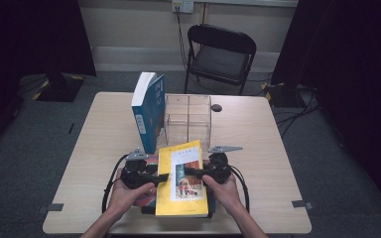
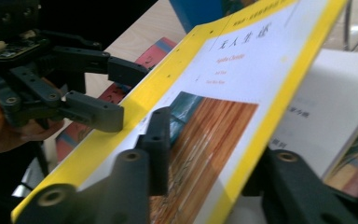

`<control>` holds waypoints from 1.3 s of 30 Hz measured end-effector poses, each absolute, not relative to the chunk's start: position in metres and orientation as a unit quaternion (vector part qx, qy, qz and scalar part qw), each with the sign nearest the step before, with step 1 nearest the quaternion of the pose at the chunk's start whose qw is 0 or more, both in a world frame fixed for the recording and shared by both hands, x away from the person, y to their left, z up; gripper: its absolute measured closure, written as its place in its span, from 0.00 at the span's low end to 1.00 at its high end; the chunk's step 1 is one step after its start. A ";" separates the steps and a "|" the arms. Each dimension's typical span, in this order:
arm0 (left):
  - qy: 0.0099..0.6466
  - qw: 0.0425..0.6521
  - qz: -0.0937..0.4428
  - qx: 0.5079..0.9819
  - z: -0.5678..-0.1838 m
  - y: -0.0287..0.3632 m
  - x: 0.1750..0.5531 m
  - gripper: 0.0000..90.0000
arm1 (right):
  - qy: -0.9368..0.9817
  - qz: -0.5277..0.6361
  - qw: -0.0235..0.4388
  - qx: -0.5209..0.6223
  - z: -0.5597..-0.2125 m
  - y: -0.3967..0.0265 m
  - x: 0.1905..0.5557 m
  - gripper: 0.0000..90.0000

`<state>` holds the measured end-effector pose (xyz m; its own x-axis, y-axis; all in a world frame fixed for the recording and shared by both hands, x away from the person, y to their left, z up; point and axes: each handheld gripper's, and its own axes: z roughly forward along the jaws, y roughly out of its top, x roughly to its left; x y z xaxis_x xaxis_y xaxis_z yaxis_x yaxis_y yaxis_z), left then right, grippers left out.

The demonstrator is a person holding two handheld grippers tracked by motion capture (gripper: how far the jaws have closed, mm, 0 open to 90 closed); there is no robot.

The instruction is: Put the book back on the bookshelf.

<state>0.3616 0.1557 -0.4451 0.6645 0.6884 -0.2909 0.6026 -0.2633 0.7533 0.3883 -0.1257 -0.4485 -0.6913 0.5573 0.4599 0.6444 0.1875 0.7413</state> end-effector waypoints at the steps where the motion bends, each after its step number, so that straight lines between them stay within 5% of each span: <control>1: 0.407 0.451 0.047 0.793 -0.445 0.155 0.361 0.41 | -0.768 -0.507 0.052 -0.388 -0.449 -0.126 0.388 0.81; 11: 0.412 0.472 0.017 0.779 -0.447 0.157 0.365 0.30 | -0.769 -0.533 0.027 -0.352 -0.437 -0.129 0.377 0.91; 22: 0.382 0.506 -0.052 0.771 -0.446 0.156 0.364 0.30 | -0.770 -0.553 0.008 -0.317 -0.420 -0.126 0.359 0.95; 39: 0.347 0.534 -0.050 0.769 -0.423 0.150 0.356 0.63 | -0.773 -0.548 -0.014 -0.320 -0.407 -0.133 0.358 0.90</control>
